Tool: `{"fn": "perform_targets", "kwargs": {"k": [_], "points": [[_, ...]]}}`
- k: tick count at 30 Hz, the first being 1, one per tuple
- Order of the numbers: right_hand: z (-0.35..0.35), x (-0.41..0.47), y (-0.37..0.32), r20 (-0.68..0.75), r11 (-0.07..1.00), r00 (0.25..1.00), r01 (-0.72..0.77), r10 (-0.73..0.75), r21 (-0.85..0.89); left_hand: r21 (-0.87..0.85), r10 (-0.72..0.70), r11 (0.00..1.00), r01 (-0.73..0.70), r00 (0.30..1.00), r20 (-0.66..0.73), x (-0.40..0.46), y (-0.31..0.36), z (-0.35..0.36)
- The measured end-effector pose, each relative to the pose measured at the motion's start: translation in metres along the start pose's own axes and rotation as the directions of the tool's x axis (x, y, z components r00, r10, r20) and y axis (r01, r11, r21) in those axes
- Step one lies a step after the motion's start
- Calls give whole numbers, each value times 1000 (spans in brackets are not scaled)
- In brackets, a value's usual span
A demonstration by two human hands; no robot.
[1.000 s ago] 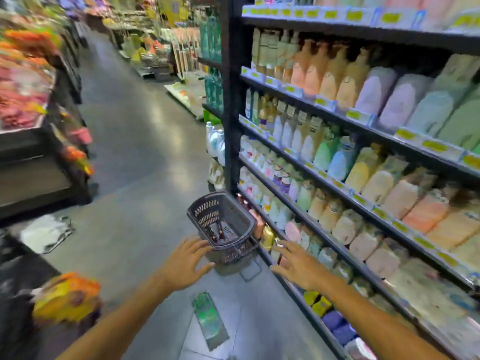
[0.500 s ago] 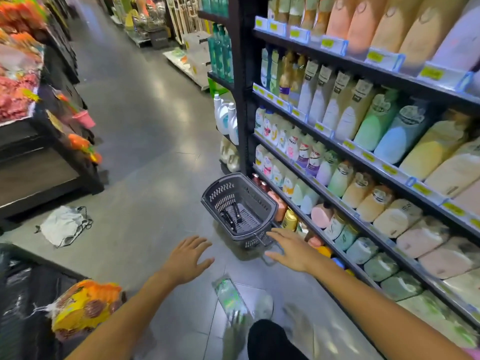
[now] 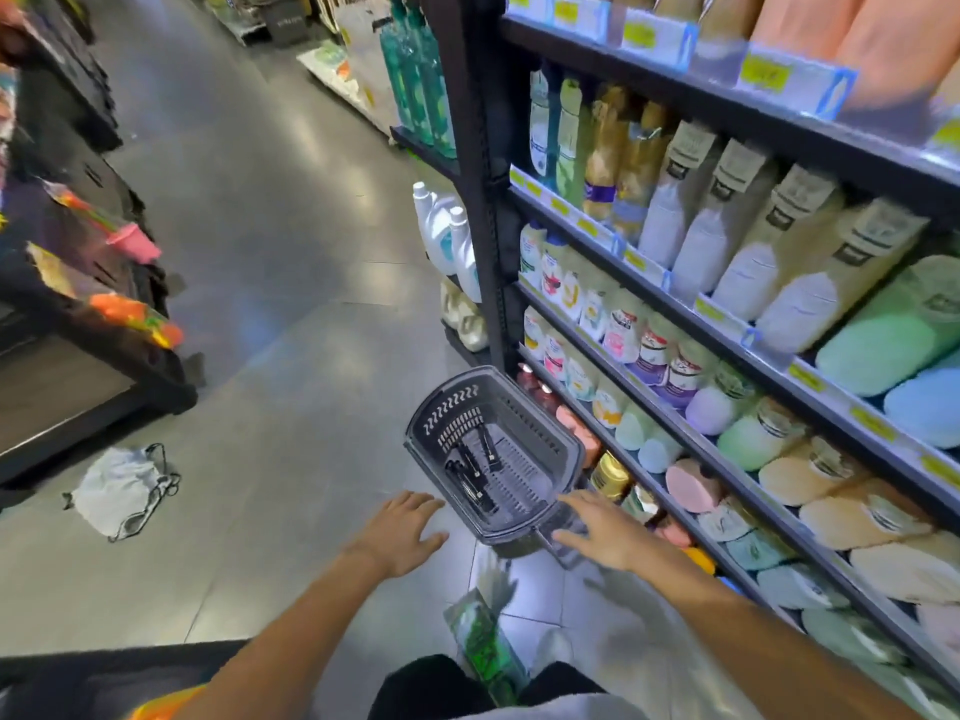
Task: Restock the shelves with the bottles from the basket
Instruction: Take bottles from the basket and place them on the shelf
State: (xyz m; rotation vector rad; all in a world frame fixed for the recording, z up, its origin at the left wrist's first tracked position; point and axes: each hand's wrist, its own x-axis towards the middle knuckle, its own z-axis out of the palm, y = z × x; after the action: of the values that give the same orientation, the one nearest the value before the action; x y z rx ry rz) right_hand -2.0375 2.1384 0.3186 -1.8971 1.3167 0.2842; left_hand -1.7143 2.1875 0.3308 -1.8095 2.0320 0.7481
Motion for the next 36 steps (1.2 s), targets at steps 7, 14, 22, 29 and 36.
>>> {"fn": "perform_targets", "kwargs": {"k": [7, 14, 22, 29, 36], "points": [[-19, 68, 2, -15, 980, 987, -158, 161, 124, 15, 55, 998, -57, 991, 119, 92, -47, -25], [-21, 139, -34, -42, 902, 933, -333, 357, 273, 13, 208, 976, -216, 952, 224, 194, -109, -60], [15, 251, -36, 56, 823, 869, -484, 491, 296, 16, 247, 964, -267, 911, 331, 314, -193, -54], [51, 372, -15, 157, 824, 897, -442, 414, 355, -135, 191, 979, -155, 929, 317, 393, -209, 28], [169, 503, 76, 178, 850, 923, -383, 340, 362, -210, 160, 973, -95, 935, 317, 486, -215, 136]]}}
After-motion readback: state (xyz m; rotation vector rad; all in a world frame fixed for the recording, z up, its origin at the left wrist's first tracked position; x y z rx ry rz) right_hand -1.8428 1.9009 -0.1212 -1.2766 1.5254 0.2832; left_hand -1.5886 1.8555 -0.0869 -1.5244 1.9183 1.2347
